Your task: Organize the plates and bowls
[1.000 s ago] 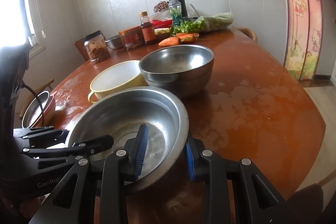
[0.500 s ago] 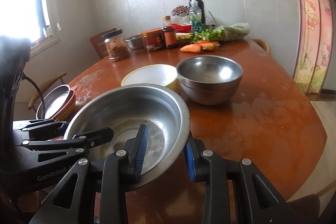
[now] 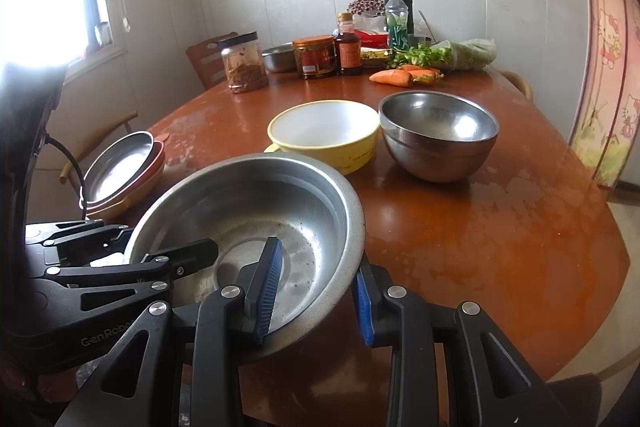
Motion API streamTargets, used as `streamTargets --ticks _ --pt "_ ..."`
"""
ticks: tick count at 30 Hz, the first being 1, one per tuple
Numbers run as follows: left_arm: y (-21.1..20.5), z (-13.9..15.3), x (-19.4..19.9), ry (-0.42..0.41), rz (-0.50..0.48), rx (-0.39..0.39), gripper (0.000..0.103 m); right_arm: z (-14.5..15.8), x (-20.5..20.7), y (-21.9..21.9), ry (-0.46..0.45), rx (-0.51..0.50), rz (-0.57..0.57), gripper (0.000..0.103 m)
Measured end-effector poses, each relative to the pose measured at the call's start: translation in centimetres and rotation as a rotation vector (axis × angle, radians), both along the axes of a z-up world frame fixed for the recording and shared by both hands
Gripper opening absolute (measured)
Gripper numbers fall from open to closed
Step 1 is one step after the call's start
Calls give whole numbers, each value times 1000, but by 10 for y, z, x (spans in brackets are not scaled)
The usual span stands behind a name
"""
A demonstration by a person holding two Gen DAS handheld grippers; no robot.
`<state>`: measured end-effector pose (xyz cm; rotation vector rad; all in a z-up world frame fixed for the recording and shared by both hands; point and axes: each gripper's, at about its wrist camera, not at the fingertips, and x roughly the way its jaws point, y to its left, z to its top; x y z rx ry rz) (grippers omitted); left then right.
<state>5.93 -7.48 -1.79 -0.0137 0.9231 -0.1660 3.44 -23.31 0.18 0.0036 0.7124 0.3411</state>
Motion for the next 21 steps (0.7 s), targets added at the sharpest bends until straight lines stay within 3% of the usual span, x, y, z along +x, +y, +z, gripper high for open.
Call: streamTargets --ticks 21 --pt "-14 -12 6 5 -38 5 37 -10 4 -12 35 -11 -8 36"
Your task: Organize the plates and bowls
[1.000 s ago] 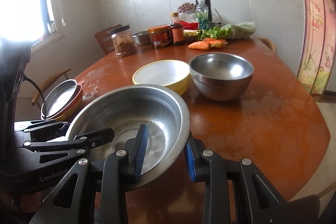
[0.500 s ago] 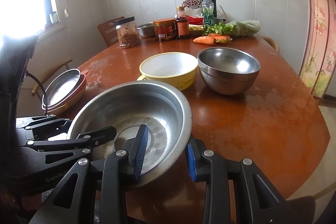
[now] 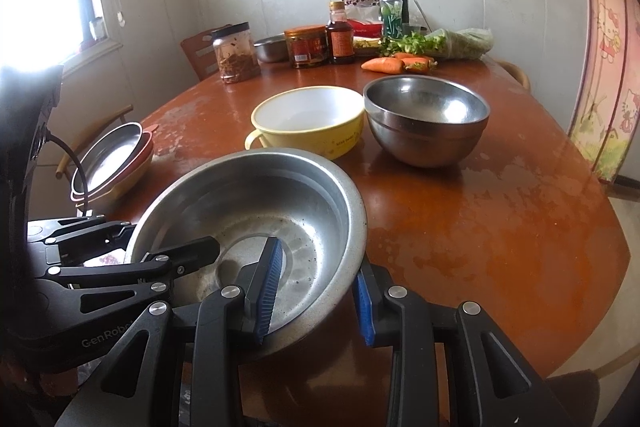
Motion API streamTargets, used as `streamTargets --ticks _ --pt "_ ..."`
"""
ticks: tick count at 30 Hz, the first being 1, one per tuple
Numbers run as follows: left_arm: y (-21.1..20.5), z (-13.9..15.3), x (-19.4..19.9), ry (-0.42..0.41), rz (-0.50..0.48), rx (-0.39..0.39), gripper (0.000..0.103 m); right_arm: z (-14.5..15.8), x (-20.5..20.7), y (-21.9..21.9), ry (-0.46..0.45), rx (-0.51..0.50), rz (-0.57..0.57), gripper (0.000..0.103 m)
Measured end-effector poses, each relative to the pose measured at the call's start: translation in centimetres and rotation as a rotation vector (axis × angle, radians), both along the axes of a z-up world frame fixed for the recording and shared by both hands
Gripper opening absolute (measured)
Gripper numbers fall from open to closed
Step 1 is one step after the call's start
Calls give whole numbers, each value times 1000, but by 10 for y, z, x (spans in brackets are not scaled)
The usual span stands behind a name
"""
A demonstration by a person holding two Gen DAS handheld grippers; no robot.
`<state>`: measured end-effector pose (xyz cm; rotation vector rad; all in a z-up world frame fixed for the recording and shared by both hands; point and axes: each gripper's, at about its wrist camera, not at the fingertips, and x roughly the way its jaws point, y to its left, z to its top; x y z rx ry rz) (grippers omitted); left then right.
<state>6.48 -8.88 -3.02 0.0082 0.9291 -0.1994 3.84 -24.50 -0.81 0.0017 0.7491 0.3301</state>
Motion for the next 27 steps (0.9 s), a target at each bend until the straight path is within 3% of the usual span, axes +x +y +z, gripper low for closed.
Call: streamTargets --ticks 18,27 --pt "0 3 0 -12 25 19 39 -3 2 -1 23 60 17 42" --pt "4 9 0 -29 55 27 45 0 1 -5 18 85 15 51"
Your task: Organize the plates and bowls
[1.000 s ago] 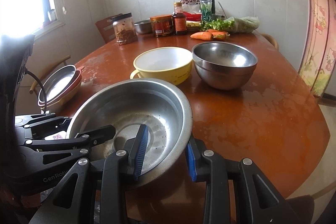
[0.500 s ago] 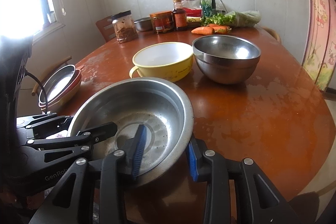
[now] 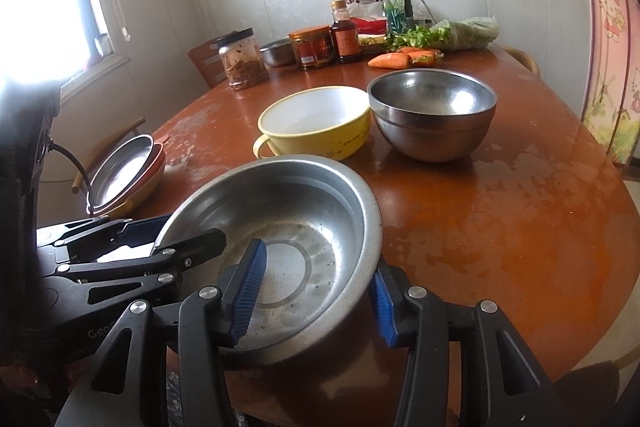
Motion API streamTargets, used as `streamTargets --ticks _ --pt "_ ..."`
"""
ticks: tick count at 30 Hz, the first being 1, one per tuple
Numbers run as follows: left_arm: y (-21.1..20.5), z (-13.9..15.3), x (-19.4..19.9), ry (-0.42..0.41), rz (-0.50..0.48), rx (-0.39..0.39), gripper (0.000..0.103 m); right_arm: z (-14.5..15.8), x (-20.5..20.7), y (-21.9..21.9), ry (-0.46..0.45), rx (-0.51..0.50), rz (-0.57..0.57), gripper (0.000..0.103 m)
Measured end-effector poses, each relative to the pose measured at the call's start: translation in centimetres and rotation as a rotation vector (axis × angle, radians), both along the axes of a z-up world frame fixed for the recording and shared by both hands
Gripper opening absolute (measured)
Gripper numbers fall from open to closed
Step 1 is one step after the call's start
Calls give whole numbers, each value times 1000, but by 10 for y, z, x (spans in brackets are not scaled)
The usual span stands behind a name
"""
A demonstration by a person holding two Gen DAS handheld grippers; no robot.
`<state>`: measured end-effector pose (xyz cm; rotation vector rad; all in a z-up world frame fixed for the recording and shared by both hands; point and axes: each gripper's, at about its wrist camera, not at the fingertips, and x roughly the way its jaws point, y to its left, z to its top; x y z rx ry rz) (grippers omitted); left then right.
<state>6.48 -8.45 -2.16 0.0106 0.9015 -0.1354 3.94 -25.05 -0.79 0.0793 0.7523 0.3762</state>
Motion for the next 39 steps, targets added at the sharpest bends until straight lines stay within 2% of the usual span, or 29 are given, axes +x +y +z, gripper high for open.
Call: streamTargets --ticks 4,20,26,28,34,39 --pt "3 5 -1 -16 14 0 46 2 0 -2 2 10 -3 55" --pt "-6 30 -14 -70 17 22 48 21 -6 -21 -59 29 -47 57" --pt "-22 48 -9 -90 -31 10 50 36 -8 -39 -109 18 -89 58" --pt "-28 53 -5 -101 -51 7 50 42 -8 -51 -127 24 -121 65" --pt "-55 60 13 -101 -107 -8 50 57 0 -87 -157 39 -210 66" --pt "-77 63 26 -90 -152 -20 50 65 10 -100 -170 30 -230 67"
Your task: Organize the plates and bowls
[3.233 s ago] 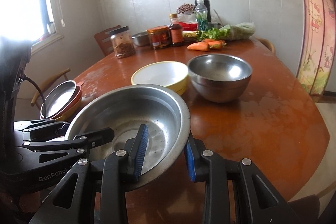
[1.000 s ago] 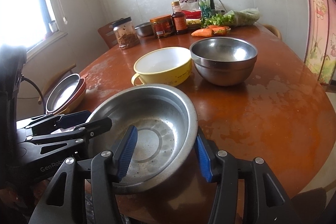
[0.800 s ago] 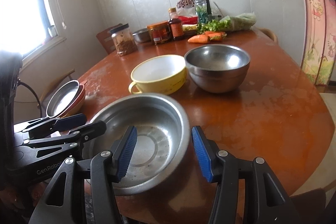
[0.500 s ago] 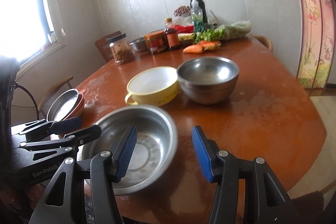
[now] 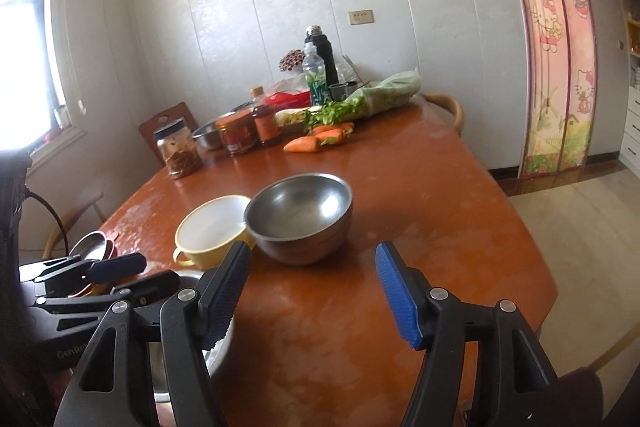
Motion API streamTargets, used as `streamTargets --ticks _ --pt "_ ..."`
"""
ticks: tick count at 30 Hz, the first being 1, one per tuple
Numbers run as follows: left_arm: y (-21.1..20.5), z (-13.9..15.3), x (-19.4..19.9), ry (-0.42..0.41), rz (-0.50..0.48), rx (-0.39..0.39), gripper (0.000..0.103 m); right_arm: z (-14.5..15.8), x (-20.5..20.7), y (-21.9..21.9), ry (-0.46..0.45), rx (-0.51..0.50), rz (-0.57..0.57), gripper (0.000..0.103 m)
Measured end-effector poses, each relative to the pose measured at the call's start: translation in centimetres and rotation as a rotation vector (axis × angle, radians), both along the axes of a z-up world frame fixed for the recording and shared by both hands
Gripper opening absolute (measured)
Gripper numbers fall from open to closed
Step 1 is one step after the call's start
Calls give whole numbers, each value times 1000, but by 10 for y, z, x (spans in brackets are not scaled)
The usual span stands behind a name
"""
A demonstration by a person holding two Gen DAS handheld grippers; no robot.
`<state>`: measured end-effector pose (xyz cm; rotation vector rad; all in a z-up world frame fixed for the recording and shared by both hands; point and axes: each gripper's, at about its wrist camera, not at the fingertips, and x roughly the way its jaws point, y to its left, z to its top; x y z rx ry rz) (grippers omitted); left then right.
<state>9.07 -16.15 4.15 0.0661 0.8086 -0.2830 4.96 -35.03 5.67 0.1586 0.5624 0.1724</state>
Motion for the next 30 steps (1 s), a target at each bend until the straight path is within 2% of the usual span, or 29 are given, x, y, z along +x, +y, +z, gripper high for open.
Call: streamTargets --ticks 6,12,17,23,25,28,30 --pt "-16 -1 24 90 -34 -58 50 0 21 -5 16 -32 10 67" --pt "-17 -5 52 147 25 -156 51 -3 48 -22 33 -59 -23 67" --pt "-20 -17 70 199 46 -187 51 -18 83 -31 85 -74 -10 67" --pt "-26 -27 84 235 52 -189 51 -34 125 -22 117 -94 96 57" --pt "-26 -28 88 242 58 -194 52 -39 138 -18 133 -93 128 46" --pt "-25 -28 93 243 67 -193 53 -47 160 -10 156 -101 173 40" --pt "-24 -28 94 242 70 -188 56 -51 168 -7 170 -115 188 40"
